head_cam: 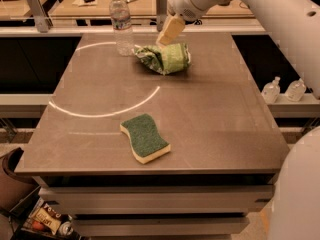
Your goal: Move green jalapeno chip bag near water bottle
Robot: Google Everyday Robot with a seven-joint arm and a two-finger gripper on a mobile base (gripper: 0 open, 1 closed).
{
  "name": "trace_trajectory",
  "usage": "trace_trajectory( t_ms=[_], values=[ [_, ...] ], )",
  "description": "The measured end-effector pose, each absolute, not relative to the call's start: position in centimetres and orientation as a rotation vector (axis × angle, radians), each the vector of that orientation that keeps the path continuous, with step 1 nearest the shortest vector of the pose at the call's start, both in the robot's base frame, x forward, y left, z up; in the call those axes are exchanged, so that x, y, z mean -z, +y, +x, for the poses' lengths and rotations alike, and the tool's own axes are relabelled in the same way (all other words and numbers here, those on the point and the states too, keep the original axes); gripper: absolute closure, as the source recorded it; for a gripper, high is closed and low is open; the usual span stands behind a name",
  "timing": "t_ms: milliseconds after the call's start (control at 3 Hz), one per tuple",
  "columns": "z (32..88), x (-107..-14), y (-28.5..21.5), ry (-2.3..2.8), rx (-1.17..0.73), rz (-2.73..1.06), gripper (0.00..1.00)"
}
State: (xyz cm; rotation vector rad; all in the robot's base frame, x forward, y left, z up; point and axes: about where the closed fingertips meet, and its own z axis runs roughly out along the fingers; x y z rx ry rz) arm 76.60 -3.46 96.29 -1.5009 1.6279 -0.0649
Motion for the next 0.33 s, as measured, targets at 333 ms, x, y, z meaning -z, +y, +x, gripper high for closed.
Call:
trace_trajectory(
  t_ms=[333],
  values=[
    [76.61, -96.28, -3.45, 1.628, 0.065, -1.501, 0.0]
  ],
)
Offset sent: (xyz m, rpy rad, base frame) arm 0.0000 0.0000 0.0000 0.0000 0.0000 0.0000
